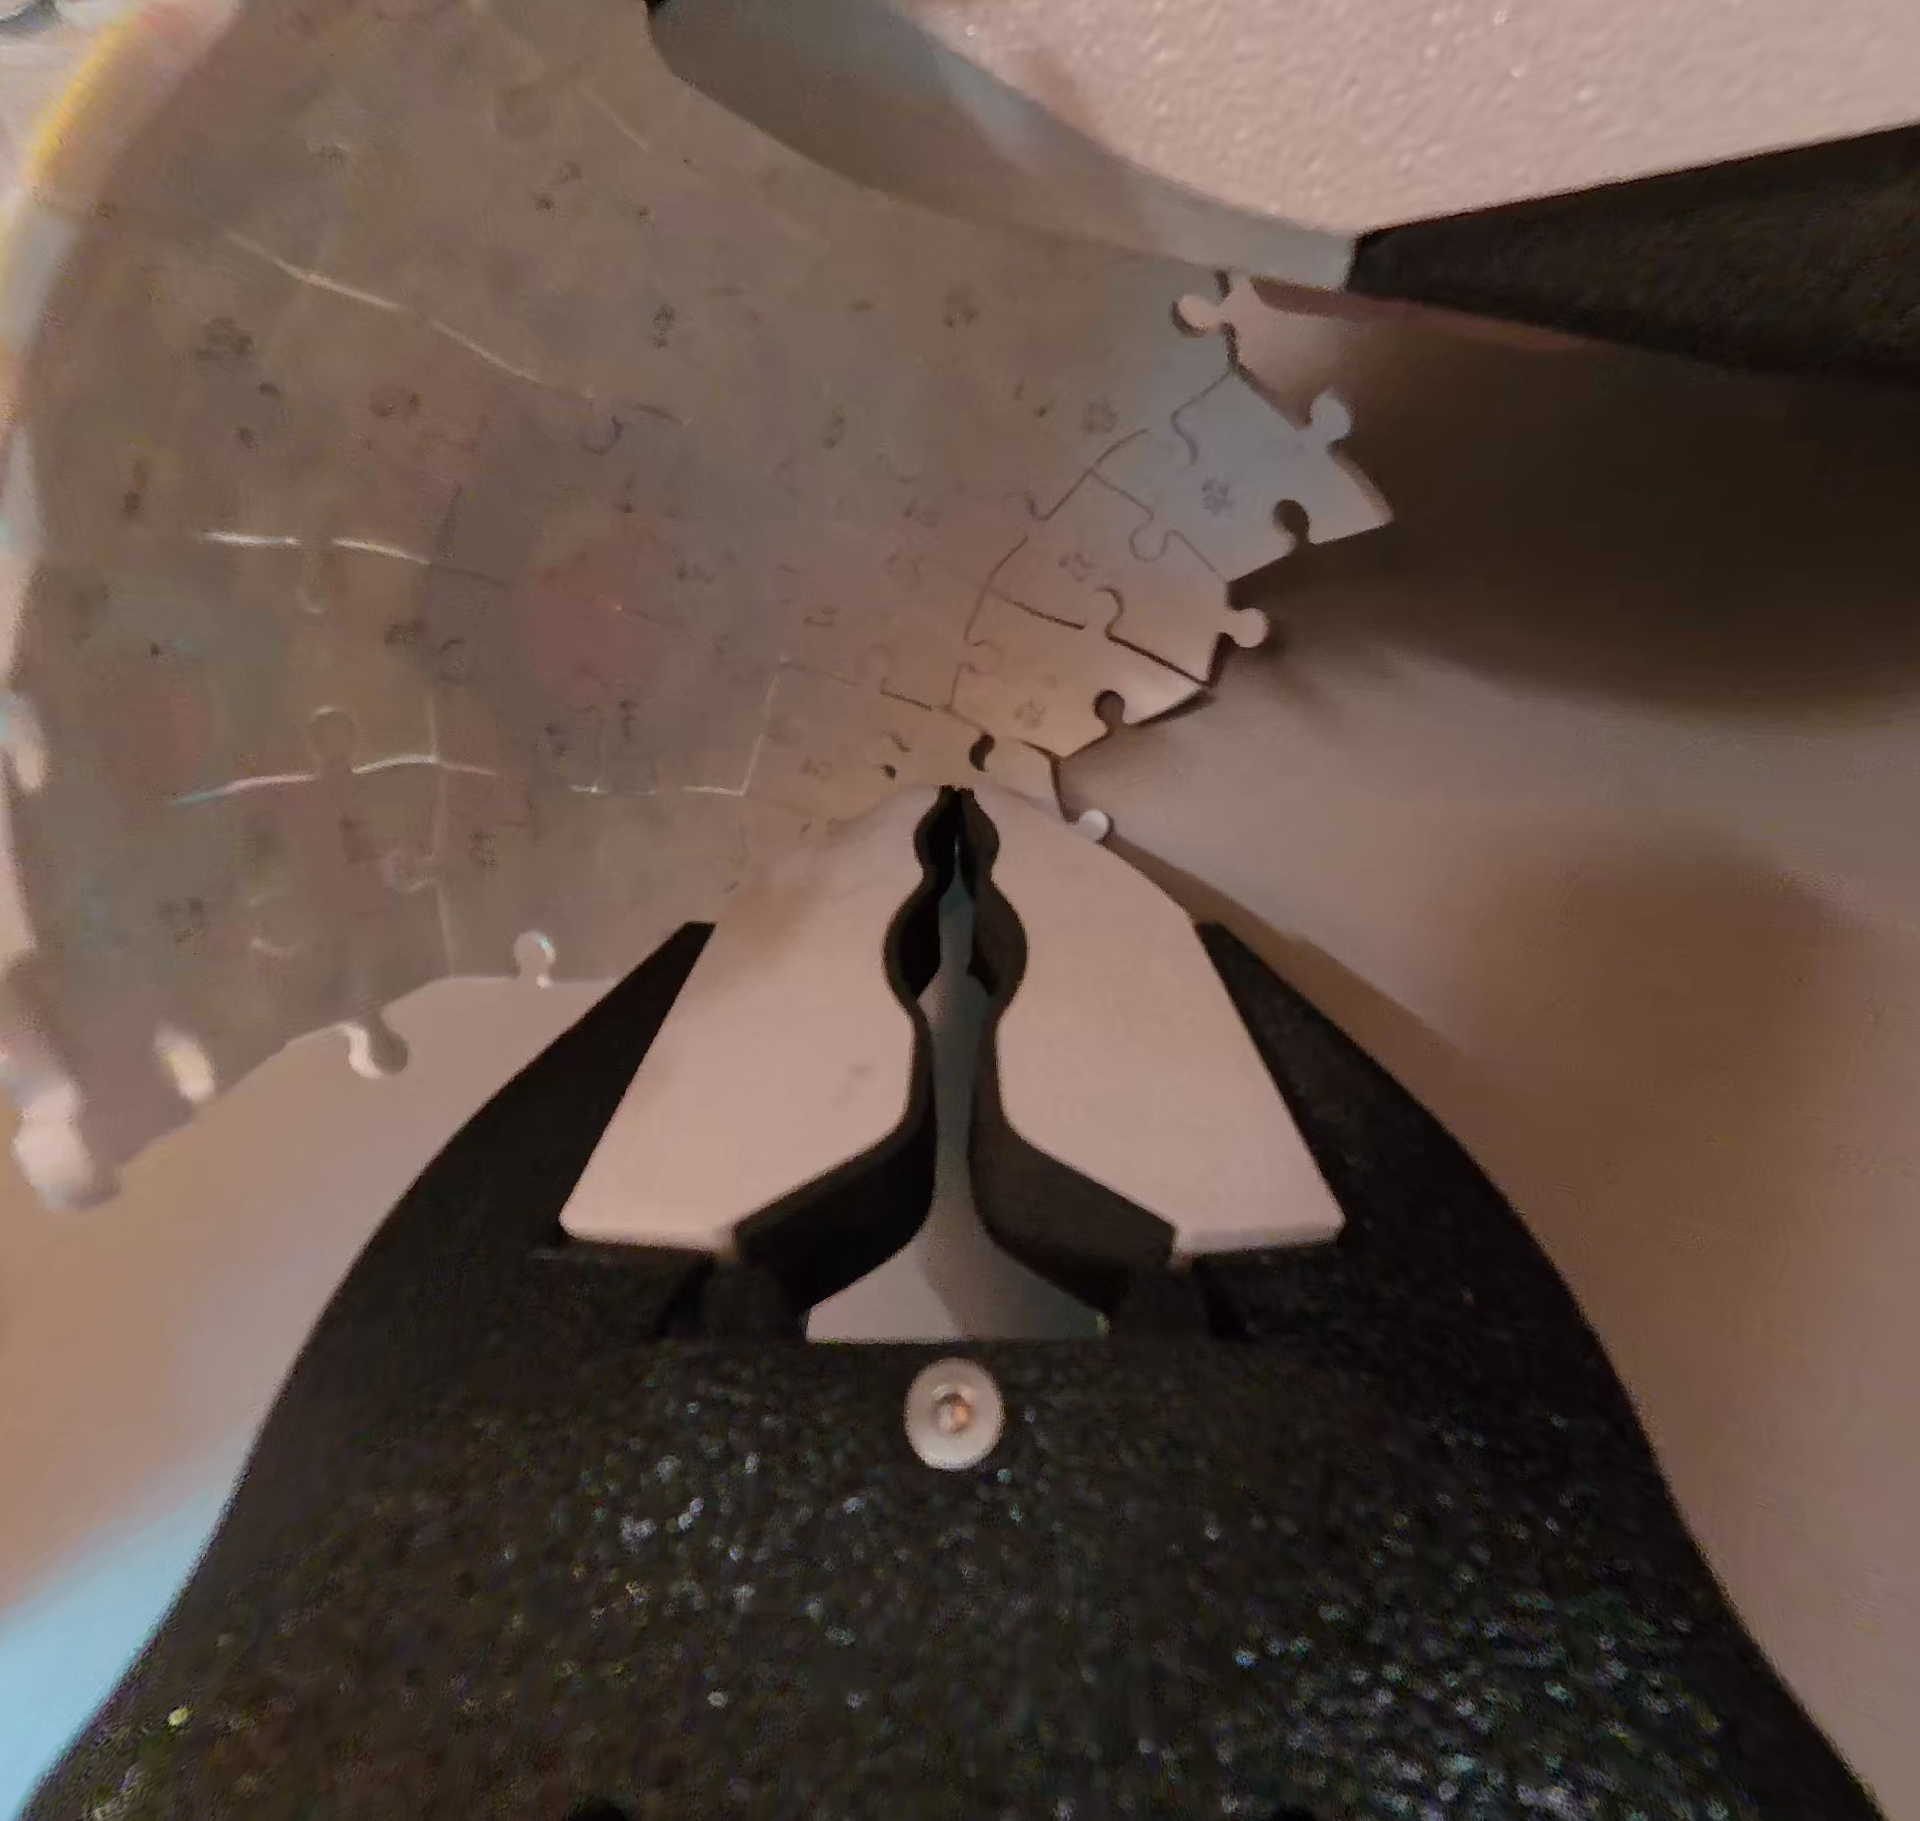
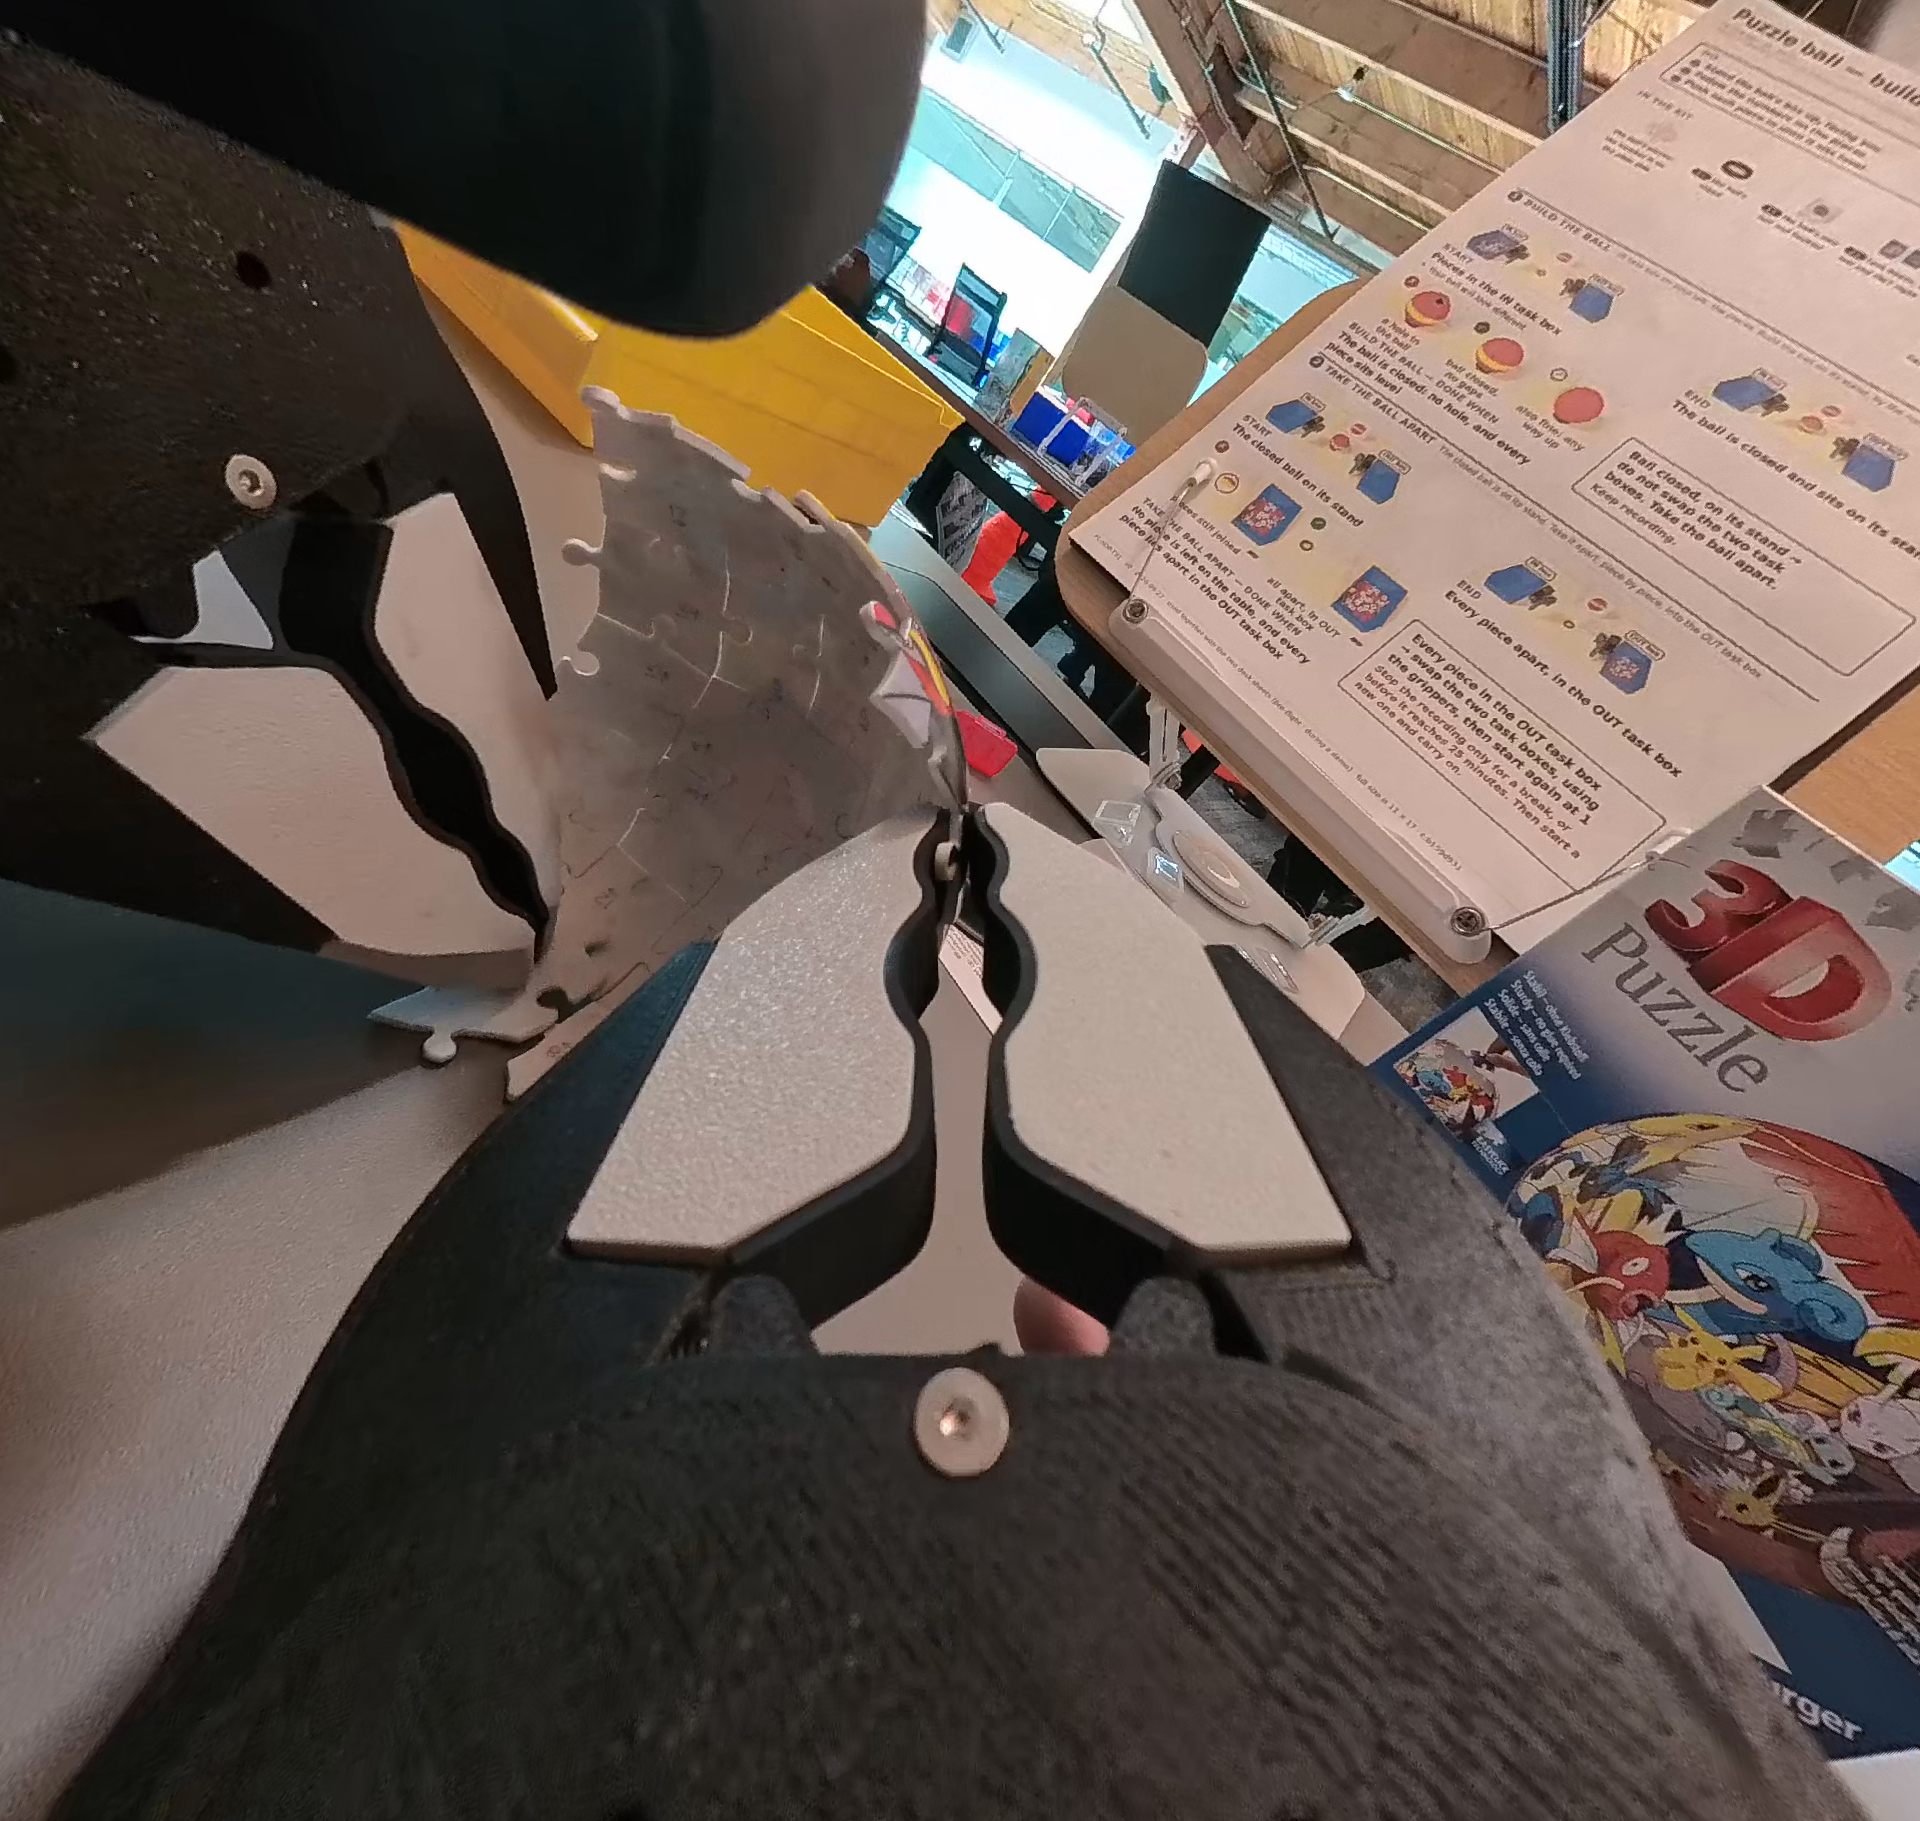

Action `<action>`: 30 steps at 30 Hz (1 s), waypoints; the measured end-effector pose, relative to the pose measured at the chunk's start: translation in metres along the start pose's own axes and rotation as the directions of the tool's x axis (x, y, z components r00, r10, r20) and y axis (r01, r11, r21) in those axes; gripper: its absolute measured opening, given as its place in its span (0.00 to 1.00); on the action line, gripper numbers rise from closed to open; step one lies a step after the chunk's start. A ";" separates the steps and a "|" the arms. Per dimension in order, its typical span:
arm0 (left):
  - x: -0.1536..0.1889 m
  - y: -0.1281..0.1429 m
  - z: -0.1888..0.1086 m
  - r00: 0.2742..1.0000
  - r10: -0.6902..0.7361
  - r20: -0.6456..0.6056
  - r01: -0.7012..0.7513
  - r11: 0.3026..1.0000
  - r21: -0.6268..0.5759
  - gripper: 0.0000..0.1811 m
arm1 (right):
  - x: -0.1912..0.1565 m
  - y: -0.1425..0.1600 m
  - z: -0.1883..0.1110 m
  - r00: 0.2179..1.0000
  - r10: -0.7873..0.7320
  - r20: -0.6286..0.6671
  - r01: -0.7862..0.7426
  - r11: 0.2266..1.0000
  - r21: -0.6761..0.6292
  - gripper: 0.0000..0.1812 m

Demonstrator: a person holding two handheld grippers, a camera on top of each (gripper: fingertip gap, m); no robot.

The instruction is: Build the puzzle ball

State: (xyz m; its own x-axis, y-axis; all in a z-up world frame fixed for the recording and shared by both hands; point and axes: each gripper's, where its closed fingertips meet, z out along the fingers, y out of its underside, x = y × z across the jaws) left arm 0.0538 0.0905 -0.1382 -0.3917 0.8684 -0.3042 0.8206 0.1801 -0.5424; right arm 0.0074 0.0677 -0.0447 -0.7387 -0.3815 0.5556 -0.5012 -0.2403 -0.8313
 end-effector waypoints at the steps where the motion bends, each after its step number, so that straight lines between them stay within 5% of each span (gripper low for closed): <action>1: 0.002 0.000 0.000 1.000 -0.004 -0.018 0.005 1.000 0.007 0.00 | 0.000 0.000 0.000 1.000 0.000 -0.001 0.000 1.000 0.001 0.01; 13: 0.001 0.002 -0.001 0.997 -0.077 -0.007 0.077 0.997 -0.031 0.00 | 0.000 0.000 0.000 1.000 0.001 -0.002 -0.001 1.000 0.001 0.01; 22: 0.003 0.003 -0.003 0.954 -0.300 0.015 0.300 0.953 -0.036 0.02 | 0.000 0.000 0.000 1.000 -0.001 -0.002 0.001 1.000 0.001 0.01; 30: 0.006 0.013 -0.017 0.951 -0.309 0.024 0.310 0.949 -0.062 0.00 | 0.000 0.000 0.000 1.000 0.001 -0.002 -0.001 1.000 0.002 0.01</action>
State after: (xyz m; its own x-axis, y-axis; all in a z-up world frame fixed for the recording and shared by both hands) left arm 0.0693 0.1056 -0.1339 -0.6362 0.7587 -0.1401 0.6829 0.4692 -0.5600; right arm 0.0073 0.0675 -0.0446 -0.7402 -0.3801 0.5546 -0.4994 -0.2415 -0.8321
